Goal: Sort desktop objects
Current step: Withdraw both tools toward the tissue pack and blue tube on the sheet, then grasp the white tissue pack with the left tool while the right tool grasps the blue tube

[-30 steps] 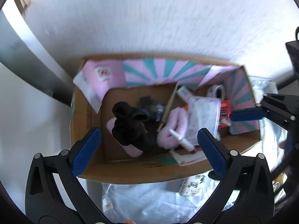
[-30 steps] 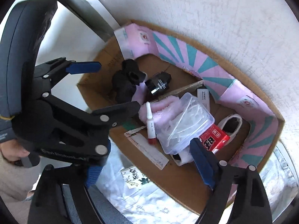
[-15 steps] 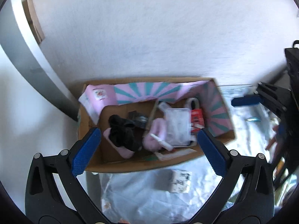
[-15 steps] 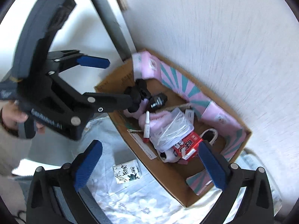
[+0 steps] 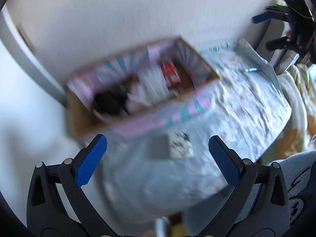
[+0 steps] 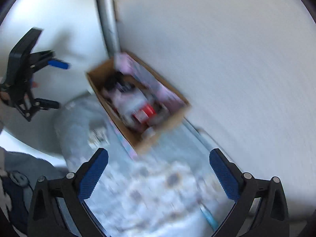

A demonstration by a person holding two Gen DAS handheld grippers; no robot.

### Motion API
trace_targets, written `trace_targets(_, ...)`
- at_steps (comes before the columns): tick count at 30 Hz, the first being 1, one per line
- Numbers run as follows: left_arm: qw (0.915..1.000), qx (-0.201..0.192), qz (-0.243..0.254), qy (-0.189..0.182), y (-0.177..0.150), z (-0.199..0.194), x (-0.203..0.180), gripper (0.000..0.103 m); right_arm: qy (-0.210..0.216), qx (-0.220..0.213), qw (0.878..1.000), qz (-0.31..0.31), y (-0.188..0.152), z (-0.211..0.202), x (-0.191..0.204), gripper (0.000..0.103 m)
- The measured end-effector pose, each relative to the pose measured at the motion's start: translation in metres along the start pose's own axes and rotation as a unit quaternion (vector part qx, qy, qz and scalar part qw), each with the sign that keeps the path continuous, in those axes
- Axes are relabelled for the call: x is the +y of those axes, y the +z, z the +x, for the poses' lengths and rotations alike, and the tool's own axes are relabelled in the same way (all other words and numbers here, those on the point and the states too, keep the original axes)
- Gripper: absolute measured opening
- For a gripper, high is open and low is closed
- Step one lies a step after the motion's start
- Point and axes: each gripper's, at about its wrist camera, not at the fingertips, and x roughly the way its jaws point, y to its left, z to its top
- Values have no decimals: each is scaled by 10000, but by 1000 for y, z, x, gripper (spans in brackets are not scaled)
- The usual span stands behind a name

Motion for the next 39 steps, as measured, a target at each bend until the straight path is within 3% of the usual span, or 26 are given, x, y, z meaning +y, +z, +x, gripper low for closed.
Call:
trace_targets(3, 9981, 303, -518, -139, -16, 34, -5, 103, -138, 426, 9984, 360, -31, 7, -27, 102)
trace_targets(7, 9915, 455, -1209, 119, -27, 66, -10, 103, -364, 976, 9928, 597, -80, 22, -63, 102)
trace_targets(14, 9778, 585, -1939, 543, -25, 102, -31, 103, -373, 1385, 9892, 297, -135, 46, -97, 100)
trace_targets(16, 9732, 630, -2118, 633, -28, 111, -37, 103, -312, 1511, 9880, 0, -146, 59, -101, 94)
trace_targets(18, 9686, 677, -2284, 708, -31, 121, -42, 102, -213, 1674, 9854, -239, -155, 72, -105, 75)
trace_targets(20, 9639, 721, -2426, 830, -34, 130, -46, 100, -130, 1834, 9820, -443, -163, 89, -107, 64)
trace_targets(24, 9575, 731, -2607, 990, -36, 140, -52, 98, 104, 2052, 9764, -664, -176, 117, -115, 50)
trace_targets(27, 9546, 724, -2678, 1088, -37, 146, -54, 95, 261, 2066, 9756, -691, -180, 127, -122, 44)
trace_targets(30, 9512, 804, -2732, 1192, -39, 151, -52, 85, 365, 2057, 9756, -681, -180, 132, -126, 35)
trace_targets(33, 9500, 777, -2792, 1163, -44, 151, -50, 79, 435, 2069, 9745, -749, -180, 134, -126, 34)
trace_targets(39, 9568, 631, -2557, 1235, -48, 147, -61, 61, 551, 1978, 9750, -850, -178, 132, -121, 23)
